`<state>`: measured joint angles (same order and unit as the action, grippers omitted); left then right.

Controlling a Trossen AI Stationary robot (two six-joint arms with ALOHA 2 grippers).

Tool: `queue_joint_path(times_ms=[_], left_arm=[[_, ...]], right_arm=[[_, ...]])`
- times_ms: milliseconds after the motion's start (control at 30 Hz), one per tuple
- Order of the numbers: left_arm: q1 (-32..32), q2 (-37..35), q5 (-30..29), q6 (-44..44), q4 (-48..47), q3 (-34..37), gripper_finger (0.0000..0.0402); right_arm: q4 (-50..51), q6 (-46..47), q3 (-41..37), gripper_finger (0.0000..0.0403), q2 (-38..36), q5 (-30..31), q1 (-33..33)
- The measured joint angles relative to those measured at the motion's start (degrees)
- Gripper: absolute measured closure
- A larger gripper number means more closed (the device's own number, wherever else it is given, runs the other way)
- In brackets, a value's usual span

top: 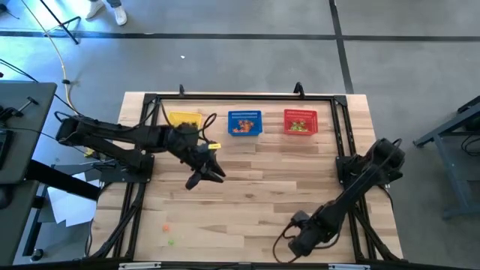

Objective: Sort Halloween decoration
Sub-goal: Put the green spider toy into the red basket

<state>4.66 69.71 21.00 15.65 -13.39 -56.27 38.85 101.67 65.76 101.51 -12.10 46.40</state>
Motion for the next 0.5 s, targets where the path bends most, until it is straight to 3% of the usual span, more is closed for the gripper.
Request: queue_joint_path(times_ms=[133,500], left_arm=[[1.1,0.0,-0.1,0.8,0.0,0.0,0.0303],[3.4,0.0,-0.4,0.8,-0.2,0.0,0.0303]], right_arm=[[-4.0,-1.5,0.0,0.0208,2.9,0.4,0.2],[-2.2,-9.0,0.4,0.0223,9.5,1.8,-0.1]])
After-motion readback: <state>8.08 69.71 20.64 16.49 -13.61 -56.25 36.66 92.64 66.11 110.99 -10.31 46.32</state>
